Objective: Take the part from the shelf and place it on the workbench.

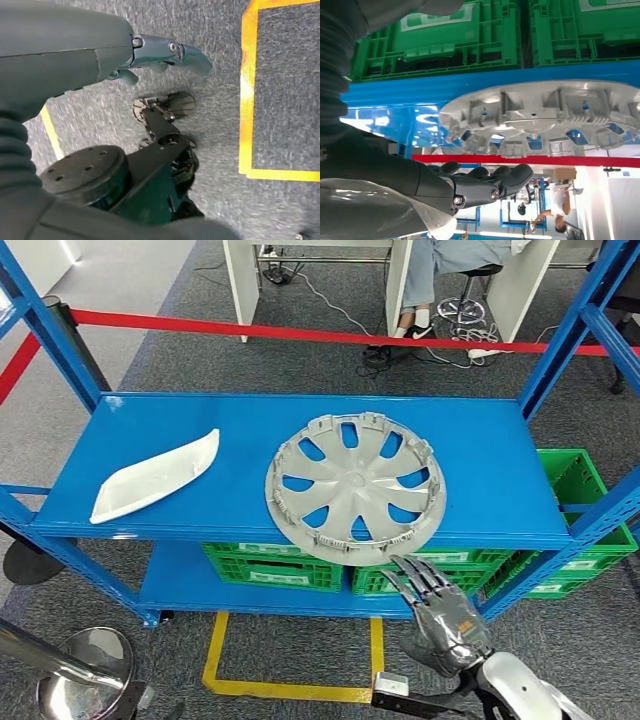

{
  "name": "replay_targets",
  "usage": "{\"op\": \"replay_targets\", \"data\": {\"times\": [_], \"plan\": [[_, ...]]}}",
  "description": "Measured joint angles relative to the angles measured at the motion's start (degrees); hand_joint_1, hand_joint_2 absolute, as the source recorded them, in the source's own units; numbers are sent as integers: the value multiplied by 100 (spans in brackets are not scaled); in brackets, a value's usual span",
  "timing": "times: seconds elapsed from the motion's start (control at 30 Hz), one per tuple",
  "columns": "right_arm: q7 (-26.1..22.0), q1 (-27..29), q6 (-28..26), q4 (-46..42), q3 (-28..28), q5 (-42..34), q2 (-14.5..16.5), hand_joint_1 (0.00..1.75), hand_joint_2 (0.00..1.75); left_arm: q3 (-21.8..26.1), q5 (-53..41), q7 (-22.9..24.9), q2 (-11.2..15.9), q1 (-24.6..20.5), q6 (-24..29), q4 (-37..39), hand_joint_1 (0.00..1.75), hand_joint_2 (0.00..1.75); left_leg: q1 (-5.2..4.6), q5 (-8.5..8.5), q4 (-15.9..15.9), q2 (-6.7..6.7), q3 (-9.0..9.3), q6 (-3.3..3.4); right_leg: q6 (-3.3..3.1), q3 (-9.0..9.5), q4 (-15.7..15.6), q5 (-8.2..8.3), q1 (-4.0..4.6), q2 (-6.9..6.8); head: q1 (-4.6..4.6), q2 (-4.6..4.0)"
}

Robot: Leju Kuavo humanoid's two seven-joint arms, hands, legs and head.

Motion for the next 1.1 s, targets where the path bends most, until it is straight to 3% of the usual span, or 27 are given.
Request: {"op": "replay_targets", "data": {"times": [0.33, 1.1], "plan": [[-216, -683, 462, 626, -94, -102, 572, 0, 175, -316, -144, 75, 75, -179, 14, -8, 0, 0, 0, 8, 0, -1, -1, 4, 8, 2, 1, 6, 0, -3, 1, 0], [-222, -1667, 983, 1840, 76, -250, 965, 0, 175, -427, -308, 308, 255, -123, 141, -340, 0, 0, -2, 11, 0, -2, -10, 7, 12, -3, 0, 9, -1, -5, 1, 0]]}}
